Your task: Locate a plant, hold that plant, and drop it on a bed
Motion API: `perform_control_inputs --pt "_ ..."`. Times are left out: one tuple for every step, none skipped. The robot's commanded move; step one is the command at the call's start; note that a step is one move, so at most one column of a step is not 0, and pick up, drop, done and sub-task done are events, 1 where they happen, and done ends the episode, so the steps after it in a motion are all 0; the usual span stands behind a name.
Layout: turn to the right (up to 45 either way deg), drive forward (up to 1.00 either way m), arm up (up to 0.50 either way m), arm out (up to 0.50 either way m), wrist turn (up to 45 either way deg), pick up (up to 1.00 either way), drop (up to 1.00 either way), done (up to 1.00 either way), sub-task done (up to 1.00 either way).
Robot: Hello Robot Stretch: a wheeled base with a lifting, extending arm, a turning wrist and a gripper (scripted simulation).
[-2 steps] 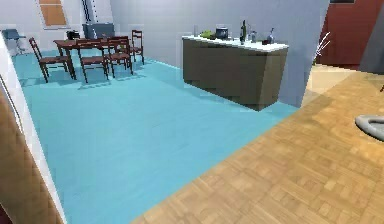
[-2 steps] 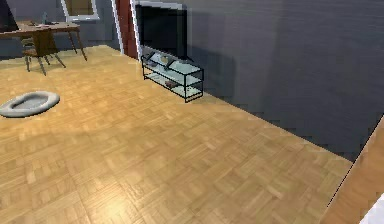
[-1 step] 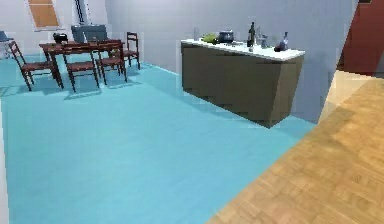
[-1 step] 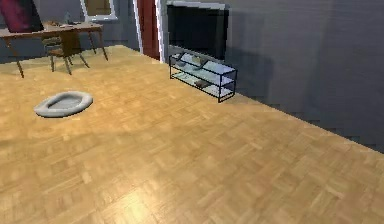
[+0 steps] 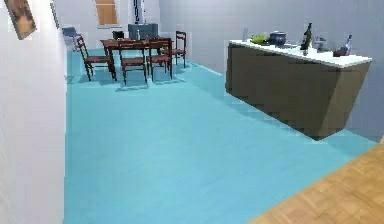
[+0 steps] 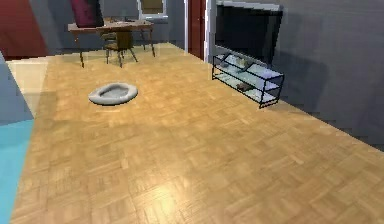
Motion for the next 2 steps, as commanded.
perform_control_inputs --pt "0.0 1.0 0.0 0.0 0.0 0.0 0.0 0.0 0.0" --pt "0.0 1.0 0.0 0.0 0.0 0.0 0.0 0.0 0.0"
